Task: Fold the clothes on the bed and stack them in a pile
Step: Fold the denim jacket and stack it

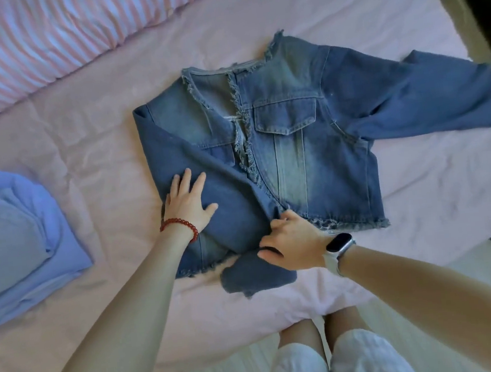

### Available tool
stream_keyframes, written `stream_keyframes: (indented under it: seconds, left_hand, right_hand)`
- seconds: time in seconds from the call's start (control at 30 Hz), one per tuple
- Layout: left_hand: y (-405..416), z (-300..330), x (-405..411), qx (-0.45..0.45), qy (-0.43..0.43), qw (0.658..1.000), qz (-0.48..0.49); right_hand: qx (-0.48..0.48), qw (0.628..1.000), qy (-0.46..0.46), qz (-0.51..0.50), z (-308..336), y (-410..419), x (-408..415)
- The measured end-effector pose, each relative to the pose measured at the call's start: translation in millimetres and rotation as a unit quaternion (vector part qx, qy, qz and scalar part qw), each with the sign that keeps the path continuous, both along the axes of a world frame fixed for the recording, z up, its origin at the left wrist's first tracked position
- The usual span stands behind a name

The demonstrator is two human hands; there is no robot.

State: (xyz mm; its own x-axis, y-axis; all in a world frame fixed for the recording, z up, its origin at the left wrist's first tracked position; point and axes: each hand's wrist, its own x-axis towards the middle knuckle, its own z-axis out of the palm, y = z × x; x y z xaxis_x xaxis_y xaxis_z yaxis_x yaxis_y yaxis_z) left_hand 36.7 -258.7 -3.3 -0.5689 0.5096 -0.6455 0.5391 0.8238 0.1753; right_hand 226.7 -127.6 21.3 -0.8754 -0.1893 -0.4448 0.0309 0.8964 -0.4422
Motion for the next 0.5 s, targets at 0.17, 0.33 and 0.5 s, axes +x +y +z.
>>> stream_keyframes:
  seconds: [0.17, 0.33, 0.5]
  left_hand:
    - [12, 5, 4, -0.004, 0.017, 1.000, 0.026]
    - [20, 11, 9, 0.034, 0.083, 0.996, 0.015]
    - [49, 5, -10, 0.119, 0.156, 0.973, -0.121]
  right_hand:
    - [-0.015, 0.979, 0.103, -0.175, 40, 96, 22]
    - [0.076, 0.901, -0.043, -0.424, 39, 161, 48]
    - [0.110, 0.897, 0.086, -0.419, 30, 129, 40]
